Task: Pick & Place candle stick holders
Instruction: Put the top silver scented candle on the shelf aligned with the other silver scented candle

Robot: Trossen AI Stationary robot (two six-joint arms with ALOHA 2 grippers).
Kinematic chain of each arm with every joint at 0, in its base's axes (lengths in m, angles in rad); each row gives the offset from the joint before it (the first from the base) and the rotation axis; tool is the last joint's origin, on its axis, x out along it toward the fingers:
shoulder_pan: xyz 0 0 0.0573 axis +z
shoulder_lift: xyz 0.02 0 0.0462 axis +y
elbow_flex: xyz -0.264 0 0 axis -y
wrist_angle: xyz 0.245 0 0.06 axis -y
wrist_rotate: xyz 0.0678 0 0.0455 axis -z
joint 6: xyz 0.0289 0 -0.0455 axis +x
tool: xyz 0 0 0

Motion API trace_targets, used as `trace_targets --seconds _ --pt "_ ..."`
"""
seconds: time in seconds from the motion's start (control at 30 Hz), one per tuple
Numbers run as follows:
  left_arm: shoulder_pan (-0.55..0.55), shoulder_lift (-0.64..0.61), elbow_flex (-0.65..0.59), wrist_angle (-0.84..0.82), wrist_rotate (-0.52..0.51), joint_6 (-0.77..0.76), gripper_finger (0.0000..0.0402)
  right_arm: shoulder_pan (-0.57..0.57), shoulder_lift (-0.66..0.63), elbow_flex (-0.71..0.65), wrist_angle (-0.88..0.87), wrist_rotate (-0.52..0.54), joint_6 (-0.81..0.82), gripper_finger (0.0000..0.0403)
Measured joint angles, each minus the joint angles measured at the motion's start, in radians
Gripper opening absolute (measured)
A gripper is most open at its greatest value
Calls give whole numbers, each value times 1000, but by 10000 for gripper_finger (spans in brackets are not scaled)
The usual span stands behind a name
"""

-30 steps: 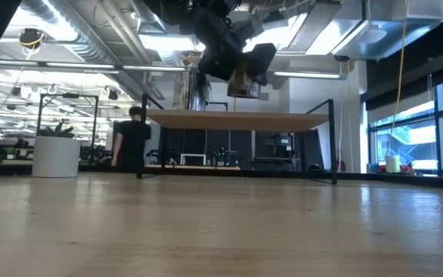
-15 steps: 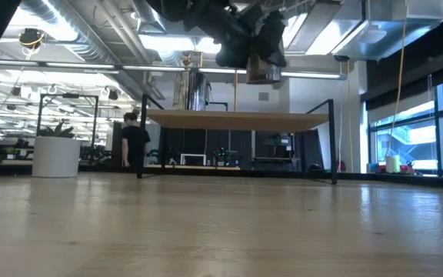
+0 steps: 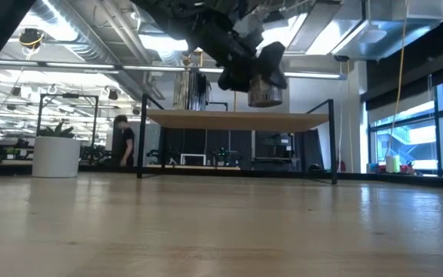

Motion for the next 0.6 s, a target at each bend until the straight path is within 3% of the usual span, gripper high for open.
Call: trace_targets --seconds 0.13,0.33,0.6 --pt "-4 0 0 -29 -62 -1 357 0 0 0 0 0 3 270" --pt "10 0 0 -121 -67 -34 357 0 0 0 0 -1 4 270" --pt "8 0 0 -98 -67 -18 357 0 0 0 0 -1 7 270"
